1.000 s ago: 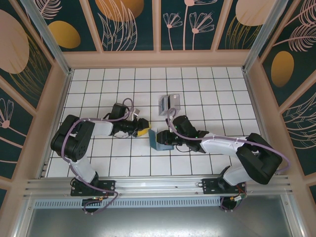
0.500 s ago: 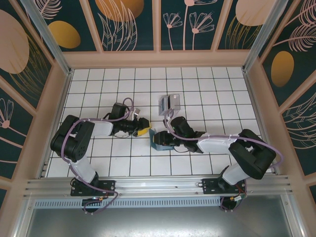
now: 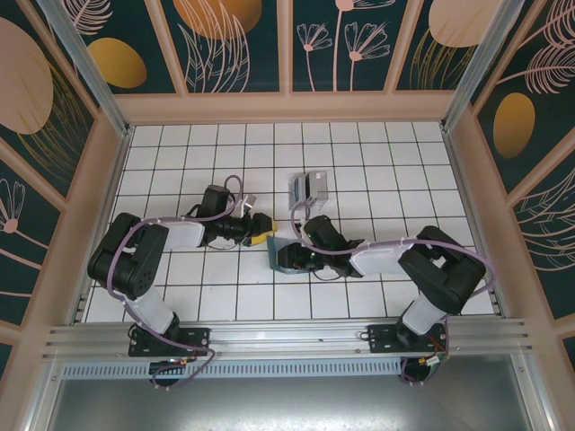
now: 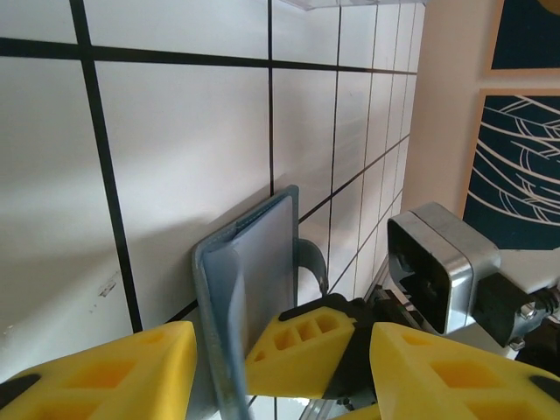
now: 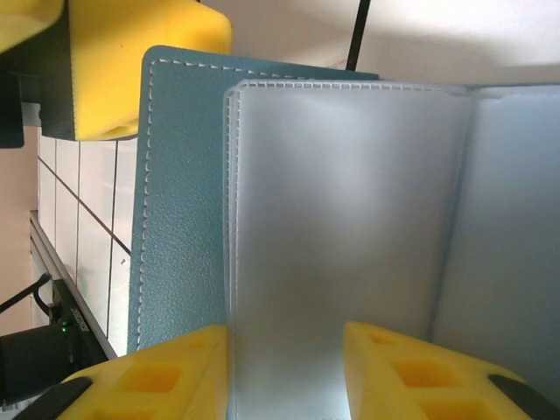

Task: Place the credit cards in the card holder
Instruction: Flip over the card slot in the card holder.

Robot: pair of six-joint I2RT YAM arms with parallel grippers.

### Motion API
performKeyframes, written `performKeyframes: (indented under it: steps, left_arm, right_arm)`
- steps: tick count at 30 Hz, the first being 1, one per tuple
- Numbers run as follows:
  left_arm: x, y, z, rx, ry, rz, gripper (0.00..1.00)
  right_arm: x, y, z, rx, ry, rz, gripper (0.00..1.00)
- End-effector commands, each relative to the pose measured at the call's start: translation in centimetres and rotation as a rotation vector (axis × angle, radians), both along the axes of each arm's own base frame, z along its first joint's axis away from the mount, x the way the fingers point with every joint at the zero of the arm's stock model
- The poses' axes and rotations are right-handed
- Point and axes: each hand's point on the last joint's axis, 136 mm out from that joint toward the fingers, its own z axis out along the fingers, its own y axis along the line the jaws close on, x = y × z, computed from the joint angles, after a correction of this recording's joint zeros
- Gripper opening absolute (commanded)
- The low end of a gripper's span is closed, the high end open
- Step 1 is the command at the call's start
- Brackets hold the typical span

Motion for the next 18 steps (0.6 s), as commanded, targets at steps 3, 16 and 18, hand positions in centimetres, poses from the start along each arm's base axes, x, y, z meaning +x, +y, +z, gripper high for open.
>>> performKeyframes:
  steps: [3,16,18]
  left_arm:
    - [-0.5,-0.1,-0.5,0.038,-0.024,-0.037,0.52]
    - [-1.0,0.7,-3.7,0.133,0.006,-0.052,0.20]
    - [-1.0,0.7,-3.7,0.132,0.005,-0.054,0.15]
  right_arm:
    - [0.2,1.1,0.1,-0.011,-0.013,0.016,0.43]
    - [0.1,0.6,-0.4,-0.010,-0.012,-0.011,0.48]
    - [0.1,0.5,-0.5,-0.008,-0.012,-0.016,0.48]
